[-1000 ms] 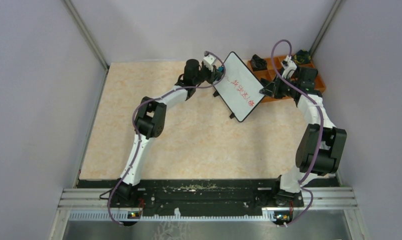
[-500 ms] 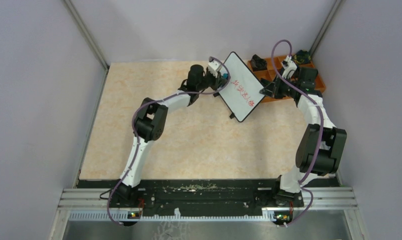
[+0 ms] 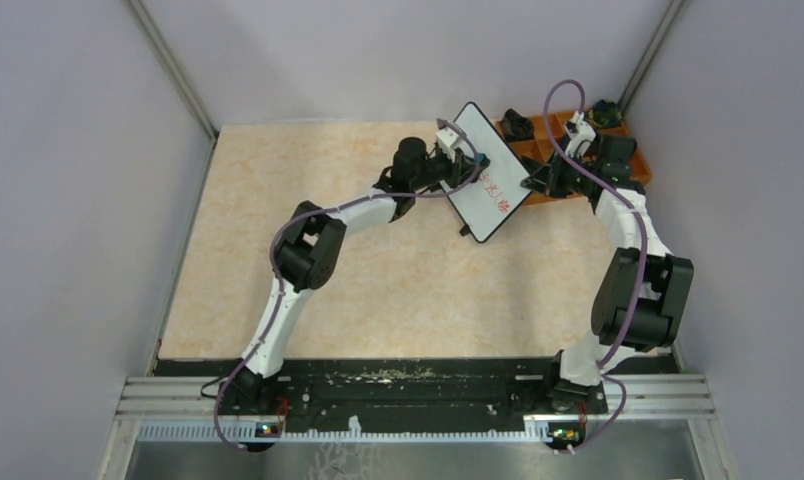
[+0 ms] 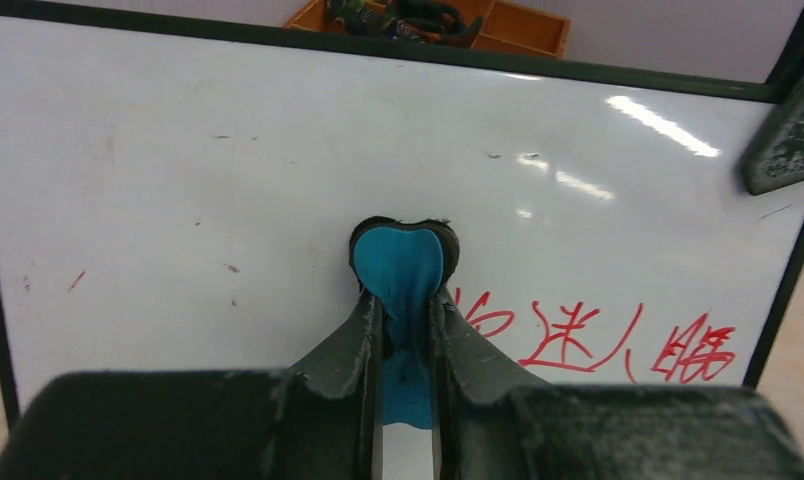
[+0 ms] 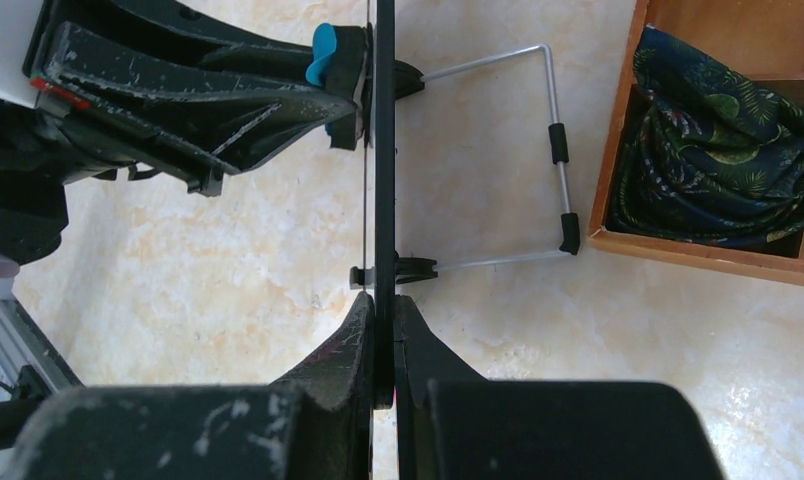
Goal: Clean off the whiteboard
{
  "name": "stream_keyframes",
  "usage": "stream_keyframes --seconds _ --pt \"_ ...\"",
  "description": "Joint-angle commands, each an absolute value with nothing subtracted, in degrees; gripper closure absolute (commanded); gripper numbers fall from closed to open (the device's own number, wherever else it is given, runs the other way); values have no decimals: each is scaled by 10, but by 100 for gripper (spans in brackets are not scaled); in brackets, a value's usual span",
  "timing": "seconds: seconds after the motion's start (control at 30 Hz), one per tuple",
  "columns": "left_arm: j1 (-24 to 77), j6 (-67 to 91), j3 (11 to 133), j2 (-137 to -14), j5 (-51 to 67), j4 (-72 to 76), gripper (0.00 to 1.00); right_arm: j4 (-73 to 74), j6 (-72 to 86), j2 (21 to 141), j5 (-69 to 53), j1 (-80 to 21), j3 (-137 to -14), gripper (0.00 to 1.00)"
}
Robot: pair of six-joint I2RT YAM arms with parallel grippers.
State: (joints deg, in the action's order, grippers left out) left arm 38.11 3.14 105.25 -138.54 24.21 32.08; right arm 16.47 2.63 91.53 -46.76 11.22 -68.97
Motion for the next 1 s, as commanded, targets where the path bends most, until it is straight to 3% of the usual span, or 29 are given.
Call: stream_keyframes --seconds 0.0,0.53,0.97 --pt "447 75 1035 -1383 329 314 97 169 -1 922 -515 89 -684 100" --pt "496 72 956 -1336 320 320 98 162 6 922 -523 85 -687 100" --pt "425 15 977 -1359 283 262 98 162 4 922 -522 80 -685 100"
